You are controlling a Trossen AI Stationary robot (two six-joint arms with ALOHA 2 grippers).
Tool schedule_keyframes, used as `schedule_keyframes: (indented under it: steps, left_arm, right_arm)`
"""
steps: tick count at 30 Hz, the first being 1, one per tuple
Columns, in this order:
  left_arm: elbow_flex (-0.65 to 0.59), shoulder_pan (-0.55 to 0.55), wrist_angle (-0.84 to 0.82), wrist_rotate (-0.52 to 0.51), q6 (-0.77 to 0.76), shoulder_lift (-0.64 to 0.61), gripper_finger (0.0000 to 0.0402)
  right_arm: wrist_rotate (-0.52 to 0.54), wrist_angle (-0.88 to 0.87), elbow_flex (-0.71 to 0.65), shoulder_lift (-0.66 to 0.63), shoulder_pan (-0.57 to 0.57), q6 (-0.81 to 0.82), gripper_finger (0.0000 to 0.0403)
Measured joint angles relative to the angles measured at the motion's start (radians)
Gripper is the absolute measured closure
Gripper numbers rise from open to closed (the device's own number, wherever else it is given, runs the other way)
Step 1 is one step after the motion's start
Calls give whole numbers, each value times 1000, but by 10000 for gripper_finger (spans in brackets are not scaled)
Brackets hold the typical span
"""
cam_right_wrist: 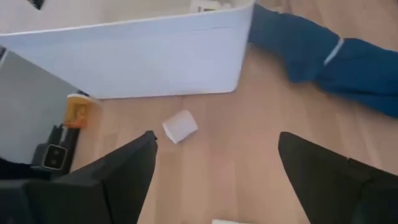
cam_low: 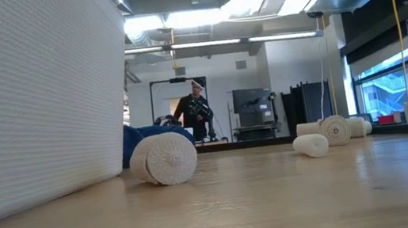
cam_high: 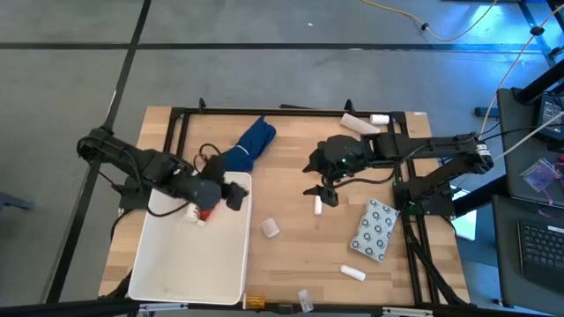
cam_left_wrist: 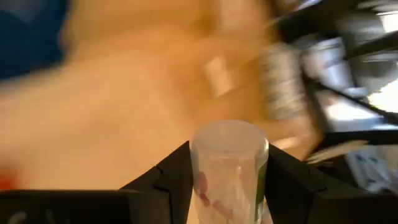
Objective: Pick & place medical supplies in basket/bin
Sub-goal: Put the top transparent medicine bottle into the white bin
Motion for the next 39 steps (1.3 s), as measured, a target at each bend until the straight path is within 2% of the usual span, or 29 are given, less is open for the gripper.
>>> schedule_keyframes:
  steps: [3,5,8,11,15,25,39]
  left_arm:
    - [0,-30,-170,91,-235,26,248]
    - [0,-43,-255,131,-339,48,248]
    - [-18,-50,-323,169,-440,88,248]
    - [-51,-37,-350,221,-474,129,247]
    - [-113,-10,-350,232,-476,182,247]
    - [-230,54,-327,370,-448,305,247]
    - [-260,134,-207,366,-297,484,247]
  right_arm:
    - [14,4,0,0,-2,1,68]
    - [24,15,0,0,-2,-3,68]
    - [30,29,0,0,-2,-4,68]
    - [31,42,0,0,-2,-5,68]
    - [32,71,0,0,-2,-6,68]
    - [31,81,0,0,-2,-4,68]
    - [30,79,0,0,-2,-4,68]
